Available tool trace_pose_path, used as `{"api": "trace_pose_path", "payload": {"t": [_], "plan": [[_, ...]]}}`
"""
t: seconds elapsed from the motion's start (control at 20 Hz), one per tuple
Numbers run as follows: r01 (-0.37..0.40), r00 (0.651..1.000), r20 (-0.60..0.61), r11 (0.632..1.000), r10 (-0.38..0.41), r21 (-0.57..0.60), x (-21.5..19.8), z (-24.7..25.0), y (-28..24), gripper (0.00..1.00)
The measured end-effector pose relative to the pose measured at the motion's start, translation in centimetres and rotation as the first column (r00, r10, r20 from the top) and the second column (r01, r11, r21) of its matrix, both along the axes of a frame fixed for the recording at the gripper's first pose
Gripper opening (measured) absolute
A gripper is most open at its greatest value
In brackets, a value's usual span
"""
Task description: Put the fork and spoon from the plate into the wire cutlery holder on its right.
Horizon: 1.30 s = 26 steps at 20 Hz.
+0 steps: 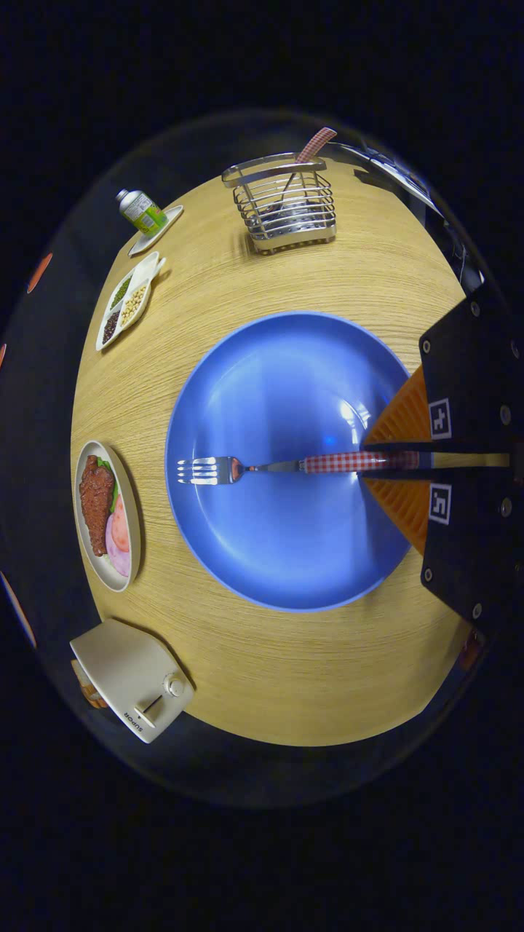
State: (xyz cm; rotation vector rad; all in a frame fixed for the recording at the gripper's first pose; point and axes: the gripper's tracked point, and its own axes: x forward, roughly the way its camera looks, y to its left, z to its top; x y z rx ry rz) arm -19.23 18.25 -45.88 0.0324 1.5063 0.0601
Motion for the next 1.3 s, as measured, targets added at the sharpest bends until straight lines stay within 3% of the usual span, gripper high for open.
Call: {"api": "trace_pose_path", "payload": {"t": [0.25, 0.65, 0.9, 1.3], "plan": [[-0.040, 0.999, 0.027, 0.999, 0.039, 0.017, 1.6, 4.3, -2.8, 0.08], [0.005, 0.999, -0.035, 1.000, -0.004, 0.020, 1.2, 10.1, -11.9, 0.08], [0.006, 0.994, -0.110, 0.999, -0.010, -0.039, -0.1, 11.4, -18.7, 0.08], [-0.111, 0.960, -0.261, 0.993, 0.097, -0.042, -1.9, 11.9, -24.3, 0.08]]}}
